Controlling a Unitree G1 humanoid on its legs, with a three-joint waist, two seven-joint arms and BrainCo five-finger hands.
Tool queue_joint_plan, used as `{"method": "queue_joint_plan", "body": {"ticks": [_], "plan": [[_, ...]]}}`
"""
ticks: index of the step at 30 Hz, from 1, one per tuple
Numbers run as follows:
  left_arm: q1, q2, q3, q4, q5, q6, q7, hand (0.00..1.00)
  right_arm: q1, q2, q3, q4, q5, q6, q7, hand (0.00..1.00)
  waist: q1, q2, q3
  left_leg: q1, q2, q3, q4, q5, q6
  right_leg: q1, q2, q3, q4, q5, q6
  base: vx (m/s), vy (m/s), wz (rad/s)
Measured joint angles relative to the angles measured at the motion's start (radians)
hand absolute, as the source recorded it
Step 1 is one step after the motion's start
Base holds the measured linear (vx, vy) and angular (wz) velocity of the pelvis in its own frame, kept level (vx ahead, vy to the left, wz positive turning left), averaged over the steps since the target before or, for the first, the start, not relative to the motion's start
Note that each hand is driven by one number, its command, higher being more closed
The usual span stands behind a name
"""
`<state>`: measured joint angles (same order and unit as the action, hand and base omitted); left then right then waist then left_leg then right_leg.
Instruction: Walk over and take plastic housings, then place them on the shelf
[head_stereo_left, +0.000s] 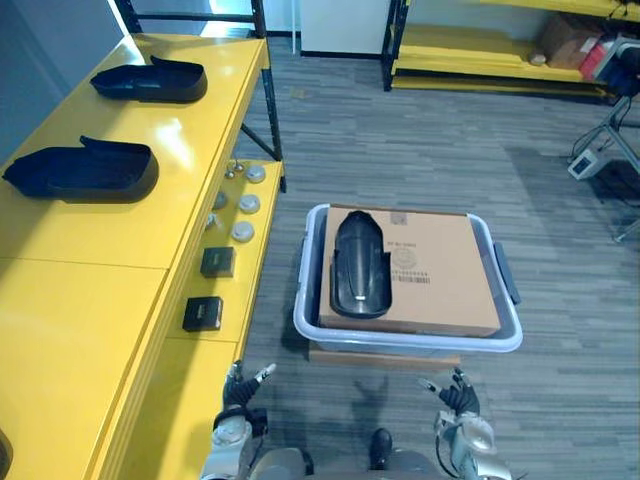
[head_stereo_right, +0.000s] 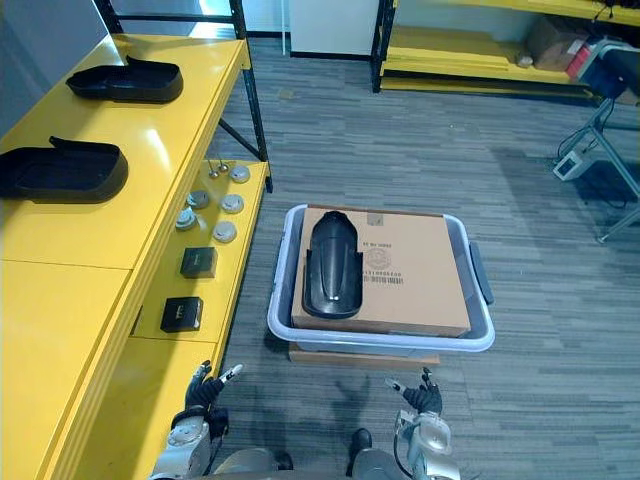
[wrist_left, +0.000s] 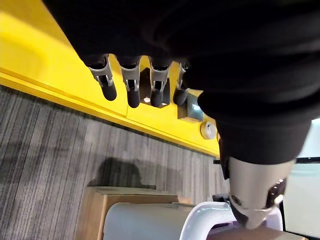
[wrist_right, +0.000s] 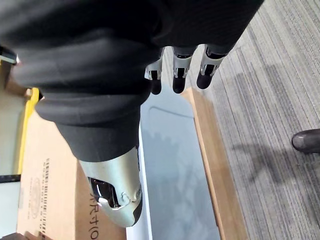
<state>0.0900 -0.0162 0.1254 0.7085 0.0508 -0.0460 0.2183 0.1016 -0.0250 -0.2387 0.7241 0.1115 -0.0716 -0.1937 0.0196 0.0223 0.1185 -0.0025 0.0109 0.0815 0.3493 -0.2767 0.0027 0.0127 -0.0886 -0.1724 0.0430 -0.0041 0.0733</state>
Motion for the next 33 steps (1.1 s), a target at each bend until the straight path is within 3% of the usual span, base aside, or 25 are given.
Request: {"method": "queue_joint_plan", "body": {"ticks": [5, 6, 17, 19, 23, 27, 33], "plan": [[-0.001, 0.000, -0.005, 0.010, 0.000, 0.000, 0.000, 0.00, 0.014, 0.002, 0.000, -0.001, 0.000, 0.000, -0.002, 0.00, 0.003, -0.002, -0.018, 0.007, -0.008, -0.008, -0.001, 0.007, 0.011, 0.021, -0.005, -0.011, -0.019, 0.009, 0.003, -0.01, 0.008, 0.05], [0.022, -0.001, -0.013, 0.019, 0.000, 0.000, 0.000, 0.00, 0.016, 0.019, 0.000, -0.002, -0.003, 0.000, -0.009, 0.00, 0.026, -0.036, -0.025, 0.009, 0.006, -0.024, -0.124, 0.047, 0.011, 0.017, 0.018, -0.016, -0.136, 0.121, -0.017, 0.00, 0.000, 0.00], [0.011, 0.007, -0.016, 0.019, -0.001, 0.000, 0.000, 0.00, 0.009, 0.018, -0.043, 0.018, 0.019, 0.000, -0.009, 0.00, 0.018, -0.038, -0.036, 0.044, -0.011, 0.000, -0.179, 0.048, 0.012, 0.009, 0.004, 0.010, -0.135, 0.111, -0.007, 0.01, 0.014, -0.07], [0.015, 0.023, -0.029, 0.019, -0.002, -0.001, 0.000, 0.00, 0.002, 0.016, -0.097, 0.039, 0.046, 0.000, -0.018, 0.00, -0.008, -0.041, -0.047, 0.054, -0.018, 0.004, -0.205, 0.052, 0.018, 0.001, -0.001, 0.013, -0.139, 0.110, -0.003, 0.02, 0.031, -0.13], [0.028, 0.051, -0.038, 0.017, -0.003, -0.001, 0.000, 0.00, 0.003, 0.007, -0.206, 0.033, 0.082, 0.000, -0.027, 0.00, -0.022, -0.038, -0.070, 0.085, -0.023, 0.027, -0.248, 0.067, 0.024, 0.004, -0.001, 0.040, -0.142, 0.107, 0.004, 0.08, 0.025, -0.18], [0.031, 0.065, -0.044, 0.008, -0.003, -0.002, -0.002, 0.00, 0.000, -0.046, -0.302, -0.109, 0.094, 0.000, -0.069, 0.00, -0.055, -0.021, -0.080, 0.091, -0.032, 0.001, -0.242, 0.068, 0.024, 0.017, -0.001, 0.032, -0.142, 0.107, 0.004, 0.08, 0.018, 0.02], [0.066, 0.073, -0.048, 0.005, -0.003, -0.008, -0.022, 0.00, -0.081, -0.117, -0.297, -0.312, 0.049, -0.022, -0.115, 0.00, -0.060, -0.020, -0.081, 0.095, -0.042, -0.005, -0.242, 0.068, 0.024, 0.020, -0.008, 0.032, -0.143, 0.108, 0.005, 0.01, 0.004, 0.00]]}}
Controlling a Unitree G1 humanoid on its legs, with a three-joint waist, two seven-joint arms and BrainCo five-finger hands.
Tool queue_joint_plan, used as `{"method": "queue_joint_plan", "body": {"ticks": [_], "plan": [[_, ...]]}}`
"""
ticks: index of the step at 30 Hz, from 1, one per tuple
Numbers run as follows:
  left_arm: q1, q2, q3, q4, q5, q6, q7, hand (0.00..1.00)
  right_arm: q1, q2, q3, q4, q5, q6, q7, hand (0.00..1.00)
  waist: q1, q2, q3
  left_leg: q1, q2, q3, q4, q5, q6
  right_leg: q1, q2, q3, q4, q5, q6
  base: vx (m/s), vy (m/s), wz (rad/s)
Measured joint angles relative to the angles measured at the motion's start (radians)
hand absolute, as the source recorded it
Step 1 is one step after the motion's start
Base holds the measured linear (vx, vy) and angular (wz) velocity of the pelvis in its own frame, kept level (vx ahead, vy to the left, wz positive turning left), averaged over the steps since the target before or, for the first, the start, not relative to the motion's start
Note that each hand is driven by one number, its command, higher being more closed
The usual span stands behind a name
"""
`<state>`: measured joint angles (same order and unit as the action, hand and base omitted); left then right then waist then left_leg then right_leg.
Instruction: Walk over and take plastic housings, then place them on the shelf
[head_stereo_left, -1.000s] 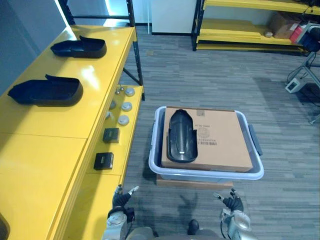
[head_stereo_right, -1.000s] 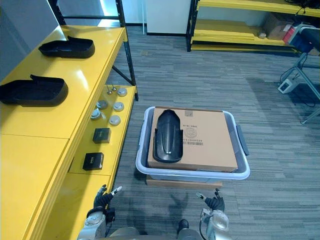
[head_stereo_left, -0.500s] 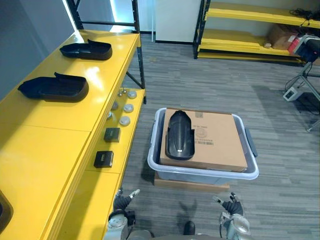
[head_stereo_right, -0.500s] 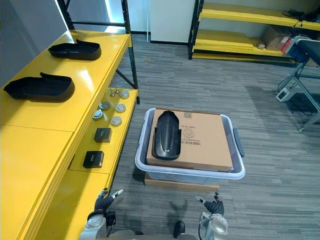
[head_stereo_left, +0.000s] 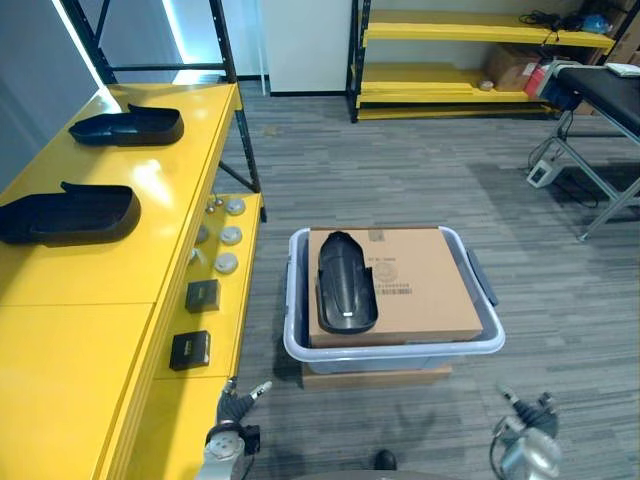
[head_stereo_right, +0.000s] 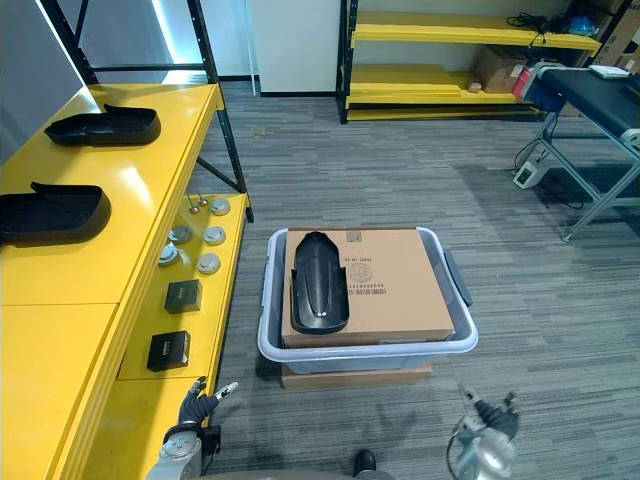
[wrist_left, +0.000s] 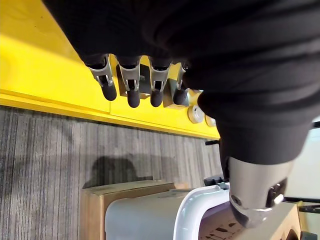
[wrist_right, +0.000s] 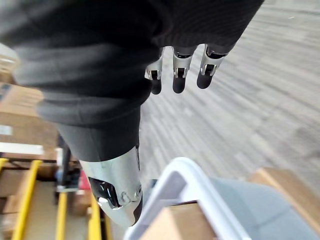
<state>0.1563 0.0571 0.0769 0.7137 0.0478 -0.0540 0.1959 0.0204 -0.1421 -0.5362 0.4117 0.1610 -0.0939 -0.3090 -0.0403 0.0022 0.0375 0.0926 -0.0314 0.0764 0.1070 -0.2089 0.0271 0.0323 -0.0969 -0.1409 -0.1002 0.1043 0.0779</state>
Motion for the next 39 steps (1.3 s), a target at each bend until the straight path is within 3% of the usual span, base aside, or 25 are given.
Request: {"method": "queue_joint_plan", "body": {"ticks": [9, 13, 17, 18, 22, 29, 34, 35, 39], "plan": [[0.045, 0.004, -0.007, 0.000, 0.000, -0.002, -0.002, 0.00, -0.140, -0.035, 0.206, -0.090, -0.157, -0.013, 0.021, 0.00, 0.006, -0.018, 0.021, -0.020, -0.007, -0.049, -0.001, 0.005, 0.008, -0.002, -0.008, -0.039, -0.004, 0.002, 0.004, -0.03, -0.031, 0.14], [0.059, 0.004, -0.008, -0.010, -0.015, -0.006, -0.003, 0.00, -0.191, -0.047, 0.267, -0.063, -0.211, -0.005, 0.033, 0.00, 0.033, -0.017, 0.046, -0.036, -0.012, -0.065, -0.003, 0.015, 0.009, -0.011, -0.013, -0.053, -0.003, 0.002, 0.004, -0.04, -0.037, 0.13], [0.059, 0.005, -0.019, -0.012, -0.018, -0.019, -0.001, 0.00, -0.299, -0.071, 0.321, 0.058, -0.232, 0.024, 0.038, 0.00, 0.035, -0.014, 0.084, -0.067, -0.023, -0.103, -0.009, 0.038, 0.007, -0.028, -0.024, -0.087, 0.000, 0.005, 0.008, -0.04, -0.037, 0.26], [0.060, 0.006, -0.035, -0.014, -0.019, -0.022, -0.001, 0.00, -0.338, -0.072, 0.337, 0.107, -0.235, 0.033, 0.038, 0.00, 0.052, -0.014, 0.092, -0.083, -0.024, -0.104, -0.013, 0.045, 0.013, -0.046, -0.026, -0.090, 0.000, 0.008, 0.007, -0.05, -0.026, 0.07], [0.059, 0.001, -0.047, -0.017, -0.037, -0.026, 0.001, 0.00, -0.486, -0.072, 0.361, 0.252, -0.268, 0.065, 0.021, 0.00, 0.061, -0.017, 0.139, -0.131, -0.038, -0.126, -0.022, 0.074, 0.014, -0.089, -0.039, -0.104, 0.000, 0.022, 0.008, -0.06, -0.017, 0.17], [0.041, -0.015, -0.056, -0.041, -0.077, -0.053, 0.024, 0.00, -0.679, -0.084, 0.358, 0.452, -0.272, 0.085, -0.021, 0.00, 0.110, -0.007, 0.209, -0.217, -0.062, -0.139, -0.005, 0.097, 0.025, -0.159, -0.063, -0.107, 0.000, 0.058, 0.009, -0.04, 0.043, 0.10], [0.020, -0.013, -0.074, -0.042, -0.083, -0.065, 0.038, 0.00, -0.780, -0.082, 0.356, 0.588, -0.289, 0.106, -0.045, 0.00, 0.118, -0.006, 0.243, -0.256, -0.074, -0.162, 0.016, 0.102, 0.031, -0.178, -0.074, -0.108, 0.001, 0.071, 0.006, 0.00, 0.050, 0.15], [0.019, -0.012, -0.075, -0.042, -0.086, -0.066, 0.047, 0.00, -0.802, -0.082, 0.349, 0.606, -0.292, 0.111, -0.061, 1.00, 0.123, -0.006, 0.251, -0.257, -0.077, -0.162, 0.016, 0.102, 0.032, -0.178, -0.077, -0.108, 0.001, 0.072, 0.006, 0.01, 0.043, 0.03], [0.009, -0.011, -0.087, -0.041, -0.087, -0.065, 0.055, 0.00, -0.851, -0.104, 0.318, 0.665, -0.318, 0.144, -0.088, 1.00, 0.136, -0.004, 0.254, -0.272, -0.083, -0.177, 0.034, 0.103, 0.032, -0.179, -0.080, -0.112, 0.001, 0.073, 0.005, 0.02, 0.035, 0.09]]}}
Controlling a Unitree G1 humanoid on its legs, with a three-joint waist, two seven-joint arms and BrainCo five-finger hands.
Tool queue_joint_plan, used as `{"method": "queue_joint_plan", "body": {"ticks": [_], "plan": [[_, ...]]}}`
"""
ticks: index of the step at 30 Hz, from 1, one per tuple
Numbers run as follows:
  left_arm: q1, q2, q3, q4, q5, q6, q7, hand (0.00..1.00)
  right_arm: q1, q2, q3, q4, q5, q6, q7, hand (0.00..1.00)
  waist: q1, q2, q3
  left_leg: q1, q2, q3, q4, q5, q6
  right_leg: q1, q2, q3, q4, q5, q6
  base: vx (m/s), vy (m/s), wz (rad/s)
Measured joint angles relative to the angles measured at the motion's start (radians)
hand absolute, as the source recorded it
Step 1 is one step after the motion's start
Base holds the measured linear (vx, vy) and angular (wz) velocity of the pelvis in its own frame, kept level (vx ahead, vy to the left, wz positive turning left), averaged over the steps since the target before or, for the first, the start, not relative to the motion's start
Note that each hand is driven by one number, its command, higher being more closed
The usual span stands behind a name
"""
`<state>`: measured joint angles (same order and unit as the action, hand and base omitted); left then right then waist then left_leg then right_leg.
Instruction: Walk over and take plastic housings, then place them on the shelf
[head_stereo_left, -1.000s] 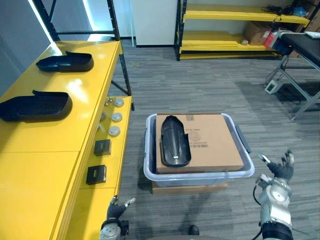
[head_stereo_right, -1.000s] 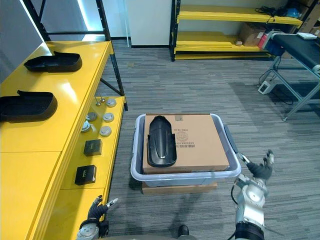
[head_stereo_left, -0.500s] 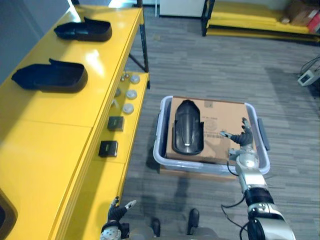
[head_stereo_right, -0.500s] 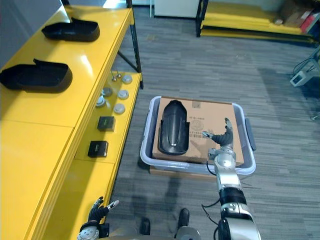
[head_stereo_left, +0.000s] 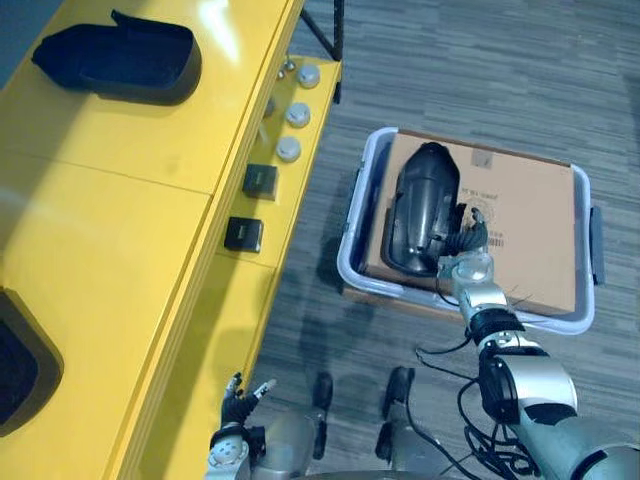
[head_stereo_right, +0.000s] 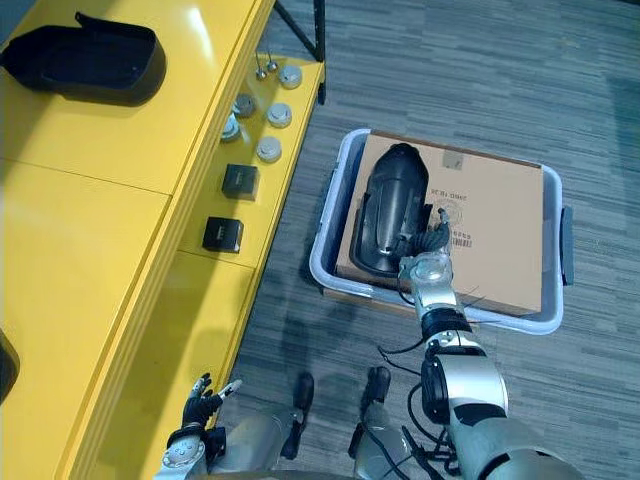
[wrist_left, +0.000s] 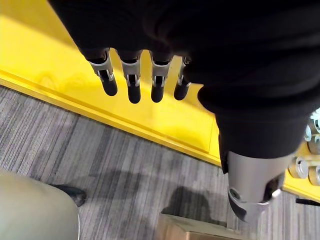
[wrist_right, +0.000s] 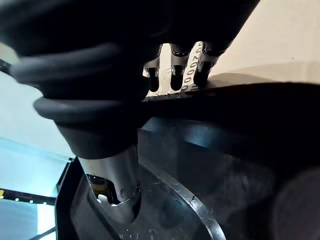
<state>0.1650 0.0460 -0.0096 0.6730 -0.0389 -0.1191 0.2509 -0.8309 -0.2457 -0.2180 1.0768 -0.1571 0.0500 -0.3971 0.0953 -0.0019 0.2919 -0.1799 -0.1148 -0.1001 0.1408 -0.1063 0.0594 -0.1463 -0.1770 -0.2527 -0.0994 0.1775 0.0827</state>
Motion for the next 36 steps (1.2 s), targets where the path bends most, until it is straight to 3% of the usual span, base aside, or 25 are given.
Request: {"method": "queue_joint_plan", "body": {"ticks": [5, 19, 25, 27, 31, 36], "plan": [[-0.016, 0.017, -0.015, 0.000, -0.012, 0.002, 0.014, 0.00, -0.057, -0.031, -0.022, 0.047, -0.001, 0.018, -0.011, 1.00, 0.004, -0.001, 0.020, -0.003, 0.002, -0.023, 0.001, 0.003, -0.004, 0.006, 0.003, -0.015, 0.000, 0.000, 0.000, 0.01, -0.005, 0.13], [-0.030, 0.018, -0.034, 0.005, -0.030, 0.006, 0.013, 0.00, -0.058, -0.015, -0.020, 0.070, 0.070, 0.025, 0.029, 1.00, 0.023, -0.002, 0.025, 0.058, 0.018, -0.020, -0.018, 0.003, -0.004, 0.056, 0.018, -0.013, 0.000, -0.012, -0.018, 0.00, 0.001, 0.00], [-0.029, 0.015, -0.043, -0.001, -0.030, 0.007, 0.013, 0.00, 0.044, 0.011, -0.007, -0.192, 0.106, 0.008, 0.006, 1.00, 0.018, -0.003, 0.019, 0.085, 0.020, -0.004, -0.025, 0.003, -0.004, 0.072, 0.018, 0.006, 0.000, -0.012, -0.018, -0.01, 0.013, -0.07], [-0.023, 0.015, -0.070, -0.019, -0.030, 0.007, 0.013, 0.00, 0.111, 0.015, -0.006, -0.320, 0.105, -0.007, -0.018, 1.00, 0.008, -0.005, -0.015, 0.090, 0.021, -0.004, -0.031, 0.003, -0.004, 0.074, 0.018, 0.006, 0.000, -0.012, -0.018, 0.00, 0.000, 0.00], [-0.002, -0.007, -0.109, -0.149, -0.028, 0.007, 0.013, 0.00, 0.221, 0.046, 0.015, -0.522, 0.052, -0.034, -0.053, 1.00, -0.006, -0.009, -0.087, 0.113, 0.023, 0.011, -0.036, 0.002, -0.005, 0.088, 0.018, 0.016, 0.000, -0.013, -0.017, 0.03, 0.011, -0.10], [-0.015, -0.003, -0.151, -0.359, -0.012, -0.002, 0.017, 0.00, 0.278, 0.085, 0.062, -0.654, -0.043, -0.049, -0.063, 1.00, -0.026, -0.013, -0.122, 0.116, 0.025, 0.017, -0.036, 0.002, -0.005, 0.088, 0.018, 0.027, 0.000, -0.017, -0.011, -0.03, -0.011, -0.04]]}}
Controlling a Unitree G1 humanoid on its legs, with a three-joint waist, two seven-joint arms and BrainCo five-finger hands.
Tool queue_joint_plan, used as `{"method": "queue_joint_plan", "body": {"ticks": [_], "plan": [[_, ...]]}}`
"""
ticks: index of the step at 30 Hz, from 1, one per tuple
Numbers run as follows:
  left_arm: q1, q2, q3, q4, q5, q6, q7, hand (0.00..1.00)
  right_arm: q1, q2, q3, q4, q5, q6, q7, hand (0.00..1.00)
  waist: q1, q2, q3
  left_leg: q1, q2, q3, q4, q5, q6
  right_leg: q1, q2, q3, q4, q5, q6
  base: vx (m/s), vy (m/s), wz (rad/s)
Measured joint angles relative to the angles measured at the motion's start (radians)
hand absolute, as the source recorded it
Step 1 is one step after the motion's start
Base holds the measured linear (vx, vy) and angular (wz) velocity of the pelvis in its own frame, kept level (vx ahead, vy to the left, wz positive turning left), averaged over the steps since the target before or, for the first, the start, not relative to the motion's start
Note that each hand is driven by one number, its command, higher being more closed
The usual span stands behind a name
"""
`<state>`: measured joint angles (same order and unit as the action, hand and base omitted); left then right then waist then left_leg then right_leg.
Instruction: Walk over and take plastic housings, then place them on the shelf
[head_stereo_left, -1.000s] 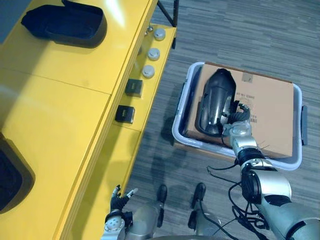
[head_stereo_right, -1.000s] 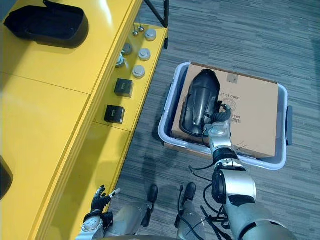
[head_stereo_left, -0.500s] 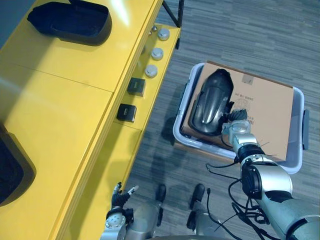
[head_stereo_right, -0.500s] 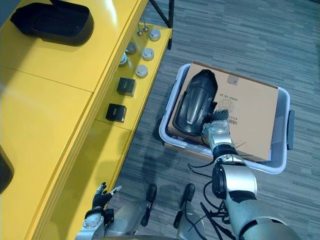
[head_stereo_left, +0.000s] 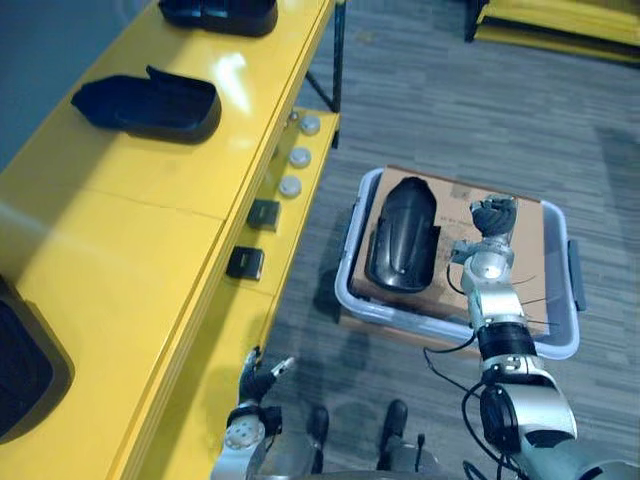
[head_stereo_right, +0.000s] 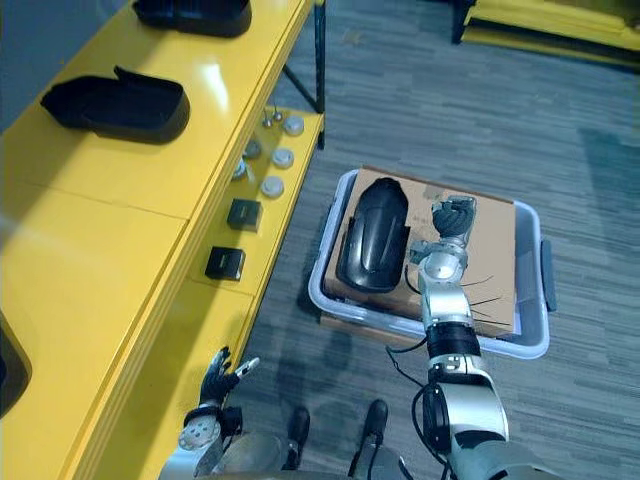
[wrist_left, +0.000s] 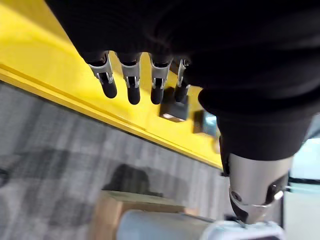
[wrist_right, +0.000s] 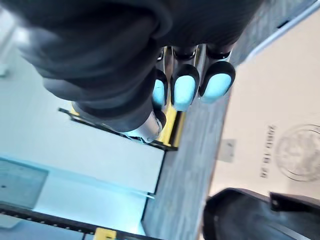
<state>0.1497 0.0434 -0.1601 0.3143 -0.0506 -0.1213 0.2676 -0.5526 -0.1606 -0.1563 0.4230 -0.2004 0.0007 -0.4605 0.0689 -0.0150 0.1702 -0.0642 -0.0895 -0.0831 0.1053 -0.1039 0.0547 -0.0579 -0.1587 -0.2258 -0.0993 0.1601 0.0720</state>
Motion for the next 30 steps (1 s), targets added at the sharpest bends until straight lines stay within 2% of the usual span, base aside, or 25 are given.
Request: {"method": "queue_joint_plan", "body": {"ticks": [3, 6, 7, 13, 19, 23, 30], "plan": [[-0.016, 0.002, -0.003, -0.092, 0.026, -0.003, 0.019, 0.00, 0.020, 0.018, 0.018, -0.032, -0.021, -0.003, 0.000, 1.00, 0.000, -0.006, -0.011, 0.000, 0.001, 0.001, 0.000, 0.000, 0.000, 0.000, 0.000, 0.008, 0.000, -0.014, 0.014, -0.07, -0.041, -0.02], [-0.016, 0.002, -0.003, -0.132, 0.045, -0.011, 0.035, 0.00, 0.042, 0.029, 0.033, -0.052, -0.039, -0.003, 0.006, 1.00, 0.000, -0.003, -0.031, 0.001, 0.008, 0.003, 0.000, 0.000, -0.001, 0.000, 0.008, 0.012, 0.000, -0.017, 0.014, -0.08, -0.056, -0.05], [-0.014, 0.004, -0.003, -0.136, 0.047, -0.013, 0.043, 0.00, 0.048, 0.029, 0.052, -0.052, -0.039, -0.003, 0.007, 0.00, -0.002, -0.006, -0.040, 0.003, 0.012, 0.007, 0.000, -0.001, -0.001, 0.000, 0.012, 0.018, 0.000, -0.016, 0.014, -0.07, -0.046, -0.12], [0.011, 0.010, -0.002, -0.133, 0.046, -0.013, 0.043, 0.00, 0.050, 0.038, 0.079, -0.052, -0.046, -0.001, 0.029, 0.00, -0.002, -0.020, -0.057, 0.009, 0.024, 0.028, 0.000, -0.002, -0.005, -0.003, 0.023, 0.043, 0.000, -0.011, 0.007, -0.08, -0.030, -0.11], [0.032, 0.010, 0.004, 0.001, 0.044, -0.011, 0.040, 0.00, 0.051, 0.037, 0.087, -0.024, -0.046, 0.006, 0.029, 0.00, 0.000, -0.032, -0.074, 0.009, 0.023, 0.033, -0.002, -0.002, -0.005, -0.007, 0.024, 0.048, 0.000, -0.009, 0.008, -0.01, 0.000, -0.03], [0.046, 0.010, 0.006, 0.095, 0.044, -0.001, 0.036, 0.00, 0.049, 0.035, 0.077, 0.064, -0.046, 0.012, 0.027, 0.00, 0.000, -0.035, -0.076, 0.008, 0.018, 0.030, -0.004, -0.001, -0.005, -0.007, 0.019, 0.043, 0.000, -0.008, 0.009, 0.00, 0.000, 0.00], [0.071, 0.010, 0.013, 0.213, 0.044, 0.006, 0.016, 0.00, -0.016, 0.007, 0.032, 0.268, -0.048, 0.052, 0.023, 0.00, 0.001, -0.036, -0.074, -0.014, 0.007, 0.006, -0.038, 0.024, -0.013, -0.038, 0.010, 0.031, 0.000, -0.005, 0.014, 0.00, 0.007, 0.07]]}}
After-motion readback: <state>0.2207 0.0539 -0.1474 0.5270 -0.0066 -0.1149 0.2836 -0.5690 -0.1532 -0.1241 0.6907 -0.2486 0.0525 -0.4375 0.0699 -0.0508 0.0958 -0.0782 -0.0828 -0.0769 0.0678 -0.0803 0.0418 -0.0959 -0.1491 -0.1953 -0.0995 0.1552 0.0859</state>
